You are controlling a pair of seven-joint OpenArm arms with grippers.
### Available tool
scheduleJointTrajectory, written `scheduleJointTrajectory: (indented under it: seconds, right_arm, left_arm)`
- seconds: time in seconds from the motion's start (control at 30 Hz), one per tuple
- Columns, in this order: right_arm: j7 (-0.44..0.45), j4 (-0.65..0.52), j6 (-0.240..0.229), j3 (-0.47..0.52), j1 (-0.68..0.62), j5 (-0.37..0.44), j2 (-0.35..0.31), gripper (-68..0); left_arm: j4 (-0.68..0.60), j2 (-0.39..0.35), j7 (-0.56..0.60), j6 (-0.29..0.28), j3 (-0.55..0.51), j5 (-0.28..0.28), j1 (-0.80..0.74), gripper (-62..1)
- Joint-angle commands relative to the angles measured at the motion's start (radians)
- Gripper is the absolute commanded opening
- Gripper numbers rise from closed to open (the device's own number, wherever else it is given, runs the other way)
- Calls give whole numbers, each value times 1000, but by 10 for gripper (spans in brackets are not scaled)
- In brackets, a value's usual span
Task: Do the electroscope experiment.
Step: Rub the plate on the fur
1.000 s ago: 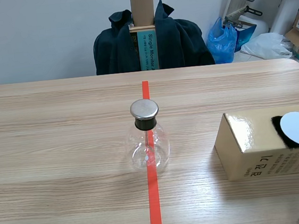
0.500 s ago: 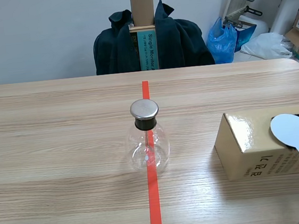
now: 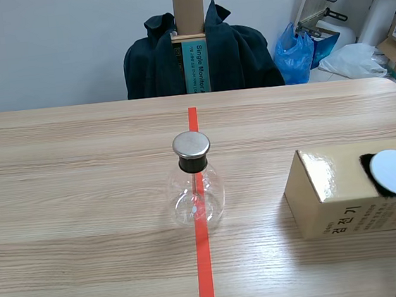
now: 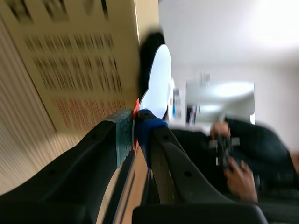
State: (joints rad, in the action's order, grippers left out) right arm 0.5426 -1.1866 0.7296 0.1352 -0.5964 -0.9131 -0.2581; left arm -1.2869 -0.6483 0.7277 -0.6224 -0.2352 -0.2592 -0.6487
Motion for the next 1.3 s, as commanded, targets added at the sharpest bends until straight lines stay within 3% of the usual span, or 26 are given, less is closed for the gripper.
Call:
scheduleJointTrajectory:
  seconds: [0.0,0.1,0.2,0.27,0.4,0.47,0.63,0.7,0.8,0.87,1.07,1.13,1.27]
  right_arm:
    - [-1,-12,53,15,-4,2,-16,-668]
    - [120,-12,53,15,-4,-3,-16,-668]
    - [222,-12,53,15,-4,-3,-16,-668]
    - [178,-12,53,15,-4,7,-16,-668]
    - [3,-12,53,23,-4,8,-16,-668]
    - [12,-12,53,23,-2,2,-16,-668]
    - [196,-12,53,13,-2,-6,-13,-668]
    - [171,-12,53,13,-2,3,-13,-668]
    - [31,-12,53,23,-1,9,-14,-668]
    - [5,-12,53,29,-1,8,-16,-668]
    - [199,-12,53,16,-2,-15,-16,-668]
    - [161,-12,53,16,-2,-8,-13,-668]
    - [-11,-12,53,25,-2,4,-14,-668]
  left_arm:
    - [-13,0,19,-2,-3,22,1,14]
    - [-13,0,44,-2,-3,108,1,14]
    - [-13,0,53,-2,-3,156,1,14]
    - [-13,0,62,-1,-3,164,1,14]
    - [-13,0,70,-1,-3,178,1,14]
    - [-13,0,70,-1,-3,178,1,14]
    - [-13,0,70,-1,-3,177,0,14]
    - [-13,0,70,-1,-3,177,0,14]
    - [-13,0,69,-1,-3,177,0,14]
    - [-13,0,69,-1,-3,177,0,14]
    - [-13,0,69,-2,-2,177,0,14]
    - [-13,0,69,-2,-2,177,0,14]
    - [-13,0,69,-2,-2,178,0,14]
